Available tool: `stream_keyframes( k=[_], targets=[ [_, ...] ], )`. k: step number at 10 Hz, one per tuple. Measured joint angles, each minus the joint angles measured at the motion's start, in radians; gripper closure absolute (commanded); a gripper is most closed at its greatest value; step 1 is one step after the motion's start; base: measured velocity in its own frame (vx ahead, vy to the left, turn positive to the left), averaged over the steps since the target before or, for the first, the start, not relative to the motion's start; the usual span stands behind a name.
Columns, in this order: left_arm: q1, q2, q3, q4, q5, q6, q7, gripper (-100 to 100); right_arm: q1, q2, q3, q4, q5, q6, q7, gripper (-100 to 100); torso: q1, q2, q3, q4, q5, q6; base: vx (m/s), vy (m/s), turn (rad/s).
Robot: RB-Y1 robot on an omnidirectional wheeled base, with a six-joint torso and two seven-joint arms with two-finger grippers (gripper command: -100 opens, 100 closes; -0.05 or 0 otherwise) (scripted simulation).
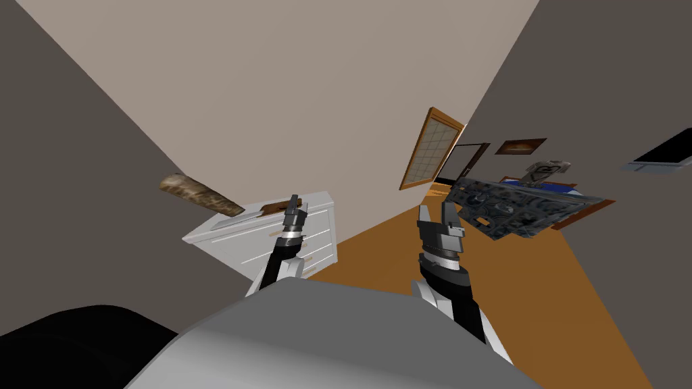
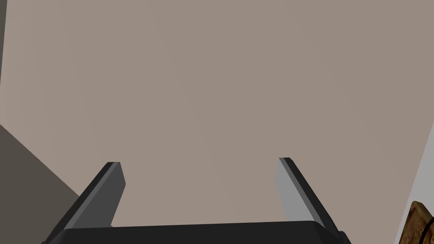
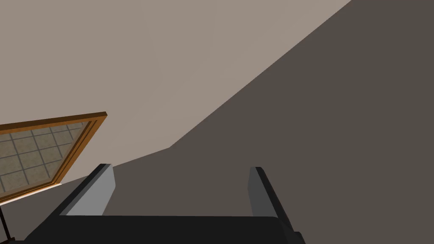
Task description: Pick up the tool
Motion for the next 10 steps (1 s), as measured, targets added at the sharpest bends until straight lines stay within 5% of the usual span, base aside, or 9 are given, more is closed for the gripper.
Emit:
stream_keyframes(
  k=[4, 10],
  targets=[
    [-0.038, 0.102, 0.033, -0.01, 0.037, 0.093, 0.042, -100, 0.0, 0.0, 0.0, 0.0, 0.0, 0.0, 0.0, 0, 0.0, 0.001, 0.001, 0.0, 0.0, 0.0, -0.019, -0.01, 0.019],
    [-0.098, 0.172, 0.077, -0.011, 0.088, 0.232, 0.103, -100, 0.0, 0.0, 0.0, 0.0, 0.0, 0.0, 0.0, 0, -0.001, 0.001, 0.001, 0.0, 0.0, 0.0, -0.018, -0.012, 0.018]
  ],
)
